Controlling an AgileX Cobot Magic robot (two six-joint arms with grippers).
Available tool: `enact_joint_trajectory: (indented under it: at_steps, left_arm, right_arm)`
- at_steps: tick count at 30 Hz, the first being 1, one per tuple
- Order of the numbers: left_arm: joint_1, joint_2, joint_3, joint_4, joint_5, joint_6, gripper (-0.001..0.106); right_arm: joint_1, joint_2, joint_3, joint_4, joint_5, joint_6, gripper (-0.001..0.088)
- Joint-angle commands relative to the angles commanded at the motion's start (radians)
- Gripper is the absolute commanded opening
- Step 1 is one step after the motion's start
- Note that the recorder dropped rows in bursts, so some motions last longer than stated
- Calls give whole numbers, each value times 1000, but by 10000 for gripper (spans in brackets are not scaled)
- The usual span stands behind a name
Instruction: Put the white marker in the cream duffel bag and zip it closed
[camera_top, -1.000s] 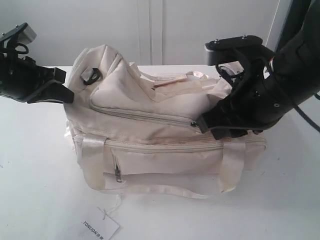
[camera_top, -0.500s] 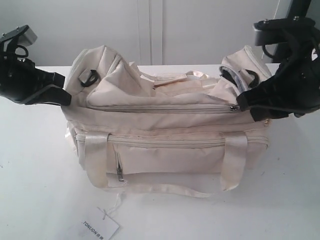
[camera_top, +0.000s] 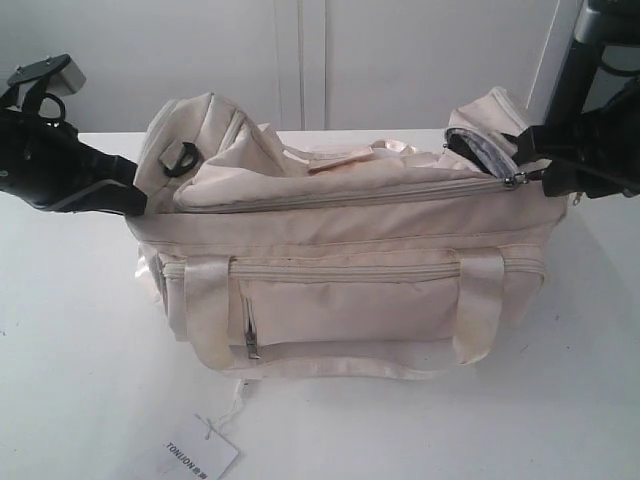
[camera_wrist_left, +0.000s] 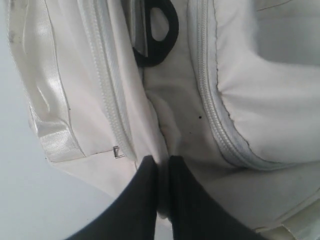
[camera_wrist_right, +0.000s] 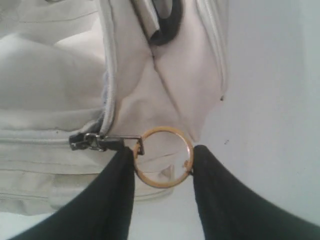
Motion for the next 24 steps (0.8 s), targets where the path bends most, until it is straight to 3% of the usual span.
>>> enact_joint_trajectory:
  at_steps: [7, 15, 24]
  left_arm:
    - [0, 0, 0, 0, -2, 0, 0]
    - [0, -2, 0, 0, -9, 4, 11]
    - [0, -4, -28, 7, 48, 4, 495]
  right_arm:
    - [0, 4, 2, 275, 24, -228, 0]
    - [0, 50, 2, 295, 13, -250, 0]
    - [0, 68, 2, 295, -109, -313, 0]
